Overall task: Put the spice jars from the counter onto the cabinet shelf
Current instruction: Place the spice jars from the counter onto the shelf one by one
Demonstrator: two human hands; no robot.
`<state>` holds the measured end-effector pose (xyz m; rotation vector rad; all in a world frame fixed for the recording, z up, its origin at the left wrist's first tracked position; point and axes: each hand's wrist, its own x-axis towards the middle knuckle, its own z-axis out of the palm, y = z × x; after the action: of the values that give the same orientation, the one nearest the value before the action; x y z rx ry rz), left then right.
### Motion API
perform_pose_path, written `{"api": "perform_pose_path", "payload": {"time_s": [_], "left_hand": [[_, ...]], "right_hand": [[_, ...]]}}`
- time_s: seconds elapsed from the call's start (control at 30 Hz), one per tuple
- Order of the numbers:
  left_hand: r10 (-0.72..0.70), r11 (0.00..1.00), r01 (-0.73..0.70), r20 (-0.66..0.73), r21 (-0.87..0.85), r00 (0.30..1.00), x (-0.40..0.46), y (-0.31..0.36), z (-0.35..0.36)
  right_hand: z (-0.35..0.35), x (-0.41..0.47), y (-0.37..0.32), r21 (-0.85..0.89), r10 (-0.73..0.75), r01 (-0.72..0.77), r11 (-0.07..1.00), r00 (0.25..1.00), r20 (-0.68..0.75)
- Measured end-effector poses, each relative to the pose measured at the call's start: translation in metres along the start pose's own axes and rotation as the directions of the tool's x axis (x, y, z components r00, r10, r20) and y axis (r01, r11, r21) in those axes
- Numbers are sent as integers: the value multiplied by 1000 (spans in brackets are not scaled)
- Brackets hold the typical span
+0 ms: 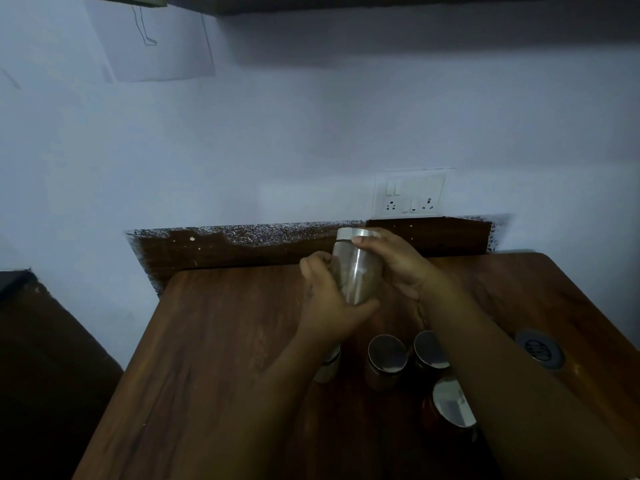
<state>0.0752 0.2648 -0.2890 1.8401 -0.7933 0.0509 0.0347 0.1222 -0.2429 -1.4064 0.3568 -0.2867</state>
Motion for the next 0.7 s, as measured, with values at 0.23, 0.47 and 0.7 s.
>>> {"api": "perform_pose_path", "payload": {"time_s": [0.23, 0.47, 0.7], "left_hand": [[-241, 500, 552, 504, -668, 829, 13, 3, -17], [-28, 997, 41, 179, -73, 984, 7, 3, -26], [-123, 819, 326, 412, -471, 903, 7, -1, -30]], "right_hand": [[-1, -9, -9, 229, 0, -30, 973, 992, 130], [12, -6, -4, 4, -35, 36, 999, 989, -141], [11, -8, -11, 31, -122, 128, 991, 982, -143]]}}
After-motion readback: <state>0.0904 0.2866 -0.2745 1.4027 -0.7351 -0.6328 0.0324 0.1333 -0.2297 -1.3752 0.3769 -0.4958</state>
